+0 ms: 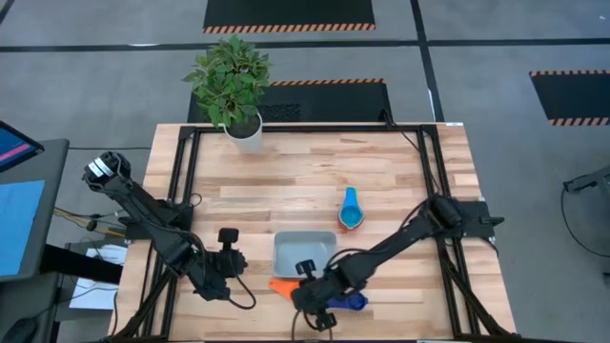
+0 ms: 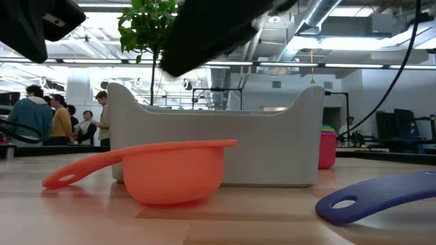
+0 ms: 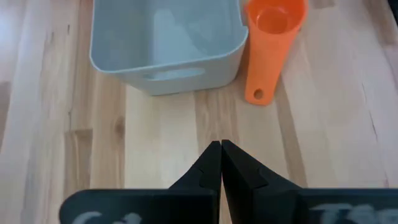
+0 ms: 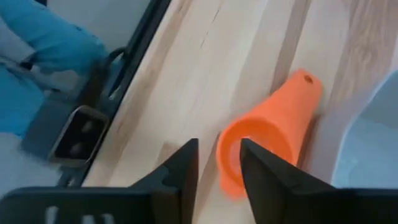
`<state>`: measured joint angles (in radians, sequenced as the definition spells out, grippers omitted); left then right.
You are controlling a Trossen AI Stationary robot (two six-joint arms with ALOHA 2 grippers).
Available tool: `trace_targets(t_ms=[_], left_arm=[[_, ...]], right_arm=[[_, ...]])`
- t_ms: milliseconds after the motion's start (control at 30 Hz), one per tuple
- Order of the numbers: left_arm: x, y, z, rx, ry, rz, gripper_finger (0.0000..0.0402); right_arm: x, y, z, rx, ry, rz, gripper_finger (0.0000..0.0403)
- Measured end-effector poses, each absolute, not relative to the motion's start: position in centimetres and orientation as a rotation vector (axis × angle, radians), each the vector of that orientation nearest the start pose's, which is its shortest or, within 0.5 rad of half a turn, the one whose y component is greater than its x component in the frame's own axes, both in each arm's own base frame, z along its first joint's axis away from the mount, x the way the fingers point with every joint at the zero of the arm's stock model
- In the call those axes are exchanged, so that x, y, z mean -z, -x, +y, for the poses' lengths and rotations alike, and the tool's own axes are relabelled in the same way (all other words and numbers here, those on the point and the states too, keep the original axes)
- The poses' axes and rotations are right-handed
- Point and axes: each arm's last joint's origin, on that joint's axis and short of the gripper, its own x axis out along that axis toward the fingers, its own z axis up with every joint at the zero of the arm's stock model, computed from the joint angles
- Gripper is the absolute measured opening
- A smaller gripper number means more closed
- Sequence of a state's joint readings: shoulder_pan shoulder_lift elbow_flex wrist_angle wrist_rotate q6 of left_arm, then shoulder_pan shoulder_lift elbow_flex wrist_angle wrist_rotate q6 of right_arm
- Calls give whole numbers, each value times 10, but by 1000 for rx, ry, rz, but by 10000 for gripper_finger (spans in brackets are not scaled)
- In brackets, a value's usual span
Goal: Nest measuring cups in basket
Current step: Stack the orange measuring cup on top of the light blue measuring cup
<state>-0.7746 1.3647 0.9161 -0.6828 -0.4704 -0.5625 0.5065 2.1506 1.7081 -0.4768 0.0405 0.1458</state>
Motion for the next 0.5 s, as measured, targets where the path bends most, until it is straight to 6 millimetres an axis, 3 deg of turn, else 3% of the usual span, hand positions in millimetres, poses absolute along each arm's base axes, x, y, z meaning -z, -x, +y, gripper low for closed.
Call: trace_targets(t_ms=[200, 500], left_arm=[[-225, -189, -167, 4, -142, 947, 0], [-225, -189, -167, -6, -127, 951, 0]], right_arm=[[-176, -419, 225, -369, 138, 959, 179], [-151, -425, 229, -377, 138, 976, 167]])
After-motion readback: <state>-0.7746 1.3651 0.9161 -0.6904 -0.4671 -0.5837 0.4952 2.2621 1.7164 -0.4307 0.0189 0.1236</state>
